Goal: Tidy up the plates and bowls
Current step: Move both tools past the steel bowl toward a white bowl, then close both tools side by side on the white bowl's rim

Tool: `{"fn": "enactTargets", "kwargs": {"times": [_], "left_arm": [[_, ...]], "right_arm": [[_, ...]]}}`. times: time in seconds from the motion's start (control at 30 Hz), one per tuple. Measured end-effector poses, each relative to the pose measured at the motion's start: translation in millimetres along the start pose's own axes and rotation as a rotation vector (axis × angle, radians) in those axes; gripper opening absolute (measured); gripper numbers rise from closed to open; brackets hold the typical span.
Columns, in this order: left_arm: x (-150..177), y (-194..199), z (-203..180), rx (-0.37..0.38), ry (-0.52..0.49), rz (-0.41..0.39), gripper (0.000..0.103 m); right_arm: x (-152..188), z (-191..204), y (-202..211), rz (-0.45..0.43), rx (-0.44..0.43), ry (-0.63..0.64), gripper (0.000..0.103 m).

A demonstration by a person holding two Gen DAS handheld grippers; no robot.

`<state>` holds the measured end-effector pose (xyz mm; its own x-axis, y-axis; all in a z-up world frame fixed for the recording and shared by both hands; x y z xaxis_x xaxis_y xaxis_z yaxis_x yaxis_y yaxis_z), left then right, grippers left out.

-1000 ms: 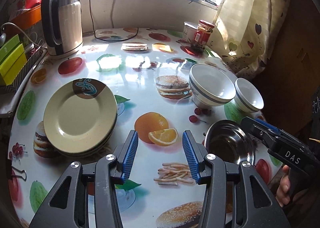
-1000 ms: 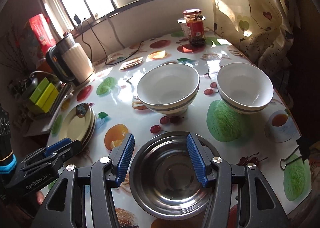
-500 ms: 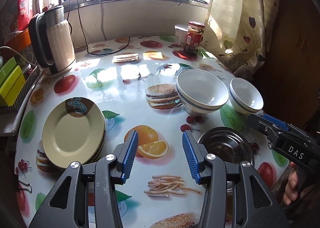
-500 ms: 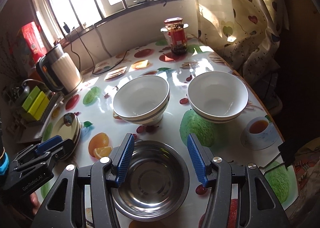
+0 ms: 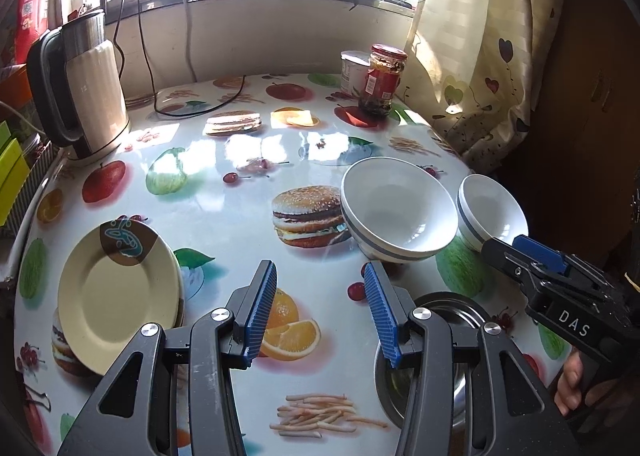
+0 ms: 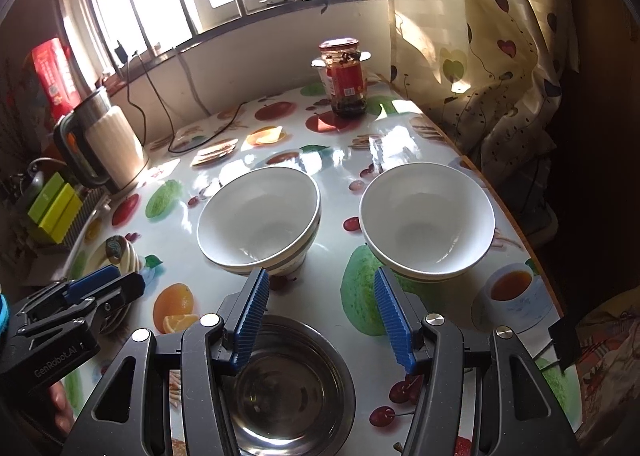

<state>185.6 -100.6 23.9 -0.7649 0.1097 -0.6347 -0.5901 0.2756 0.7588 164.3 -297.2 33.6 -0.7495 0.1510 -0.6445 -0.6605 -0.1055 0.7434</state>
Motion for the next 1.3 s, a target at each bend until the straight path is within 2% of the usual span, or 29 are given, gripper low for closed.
{"fn": "enactTargets", "kwargs": {"times": [0.1, 0.2, 0.5, 0.83, 0.9, 1.03, 1.1, 1.3], "left_arm": [[-11.7, -7.9, -0.5, 0.045, 0.022, -0.002, 0.047], [-19.9, -18.7, -0.3, 0.030, 0.036, 0.005, 0.047], [-35.0, -48.3, -3.1, 0.058, 0.050, 0.050, 0.047], [-38.8, -69.2, -7.4, 0.059, 0.042, 0.080, 0.046], [-39.5, -72.4, -8.2, 0.053, 0.037, 0.083, 0.037], [-39.3, -77.5, -10.7, 0.053, 0.028, 0.097, 0.036], [-39.5, -79.2, -11.0, 0.055, 0.030, 0.101, 0.028], [-40.7, -83.4, -13.6, 0.064, 0.016, 0.111, 0.020]], "right_arm": [[-6.5, -1.9, -7.8, 0.000, 0.009, 0.009, 0.055], [-13.2, -4.6, -14.3, 0.003, 0.002, 0.004, 0.055], [-29.6, 3.3, -32.2, -0.004, -0.012, 0.059, 0.055], [-39.7, 9.4, -59.7, 0.028, -0.006, 0.099, 0.042], [-41.2, 8.6, -63.9, 0.033, -0.001, 0.098, 0.039], [-42.4, 6.1, -69.4, 0.041, -0.006, 0.093, 0.033], [-42.6, 5.2, -71.5, 0.046, -0.012, 0.089, 0.029], [-41.8, 4.9, -76.4, 0.056, -0.024, 0.092, 0.022]]}}
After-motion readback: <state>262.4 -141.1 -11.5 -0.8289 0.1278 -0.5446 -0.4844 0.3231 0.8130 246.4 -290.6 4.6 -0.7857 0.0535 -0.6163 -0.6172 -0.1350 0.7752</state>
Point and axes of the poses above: each gripper's, at about its wrist camera, not at the fingertips, and y roughly against the way its jaws point, z to its left, x to its underside, the point moved 1 cm from there along -y, roughly the way its jaws point
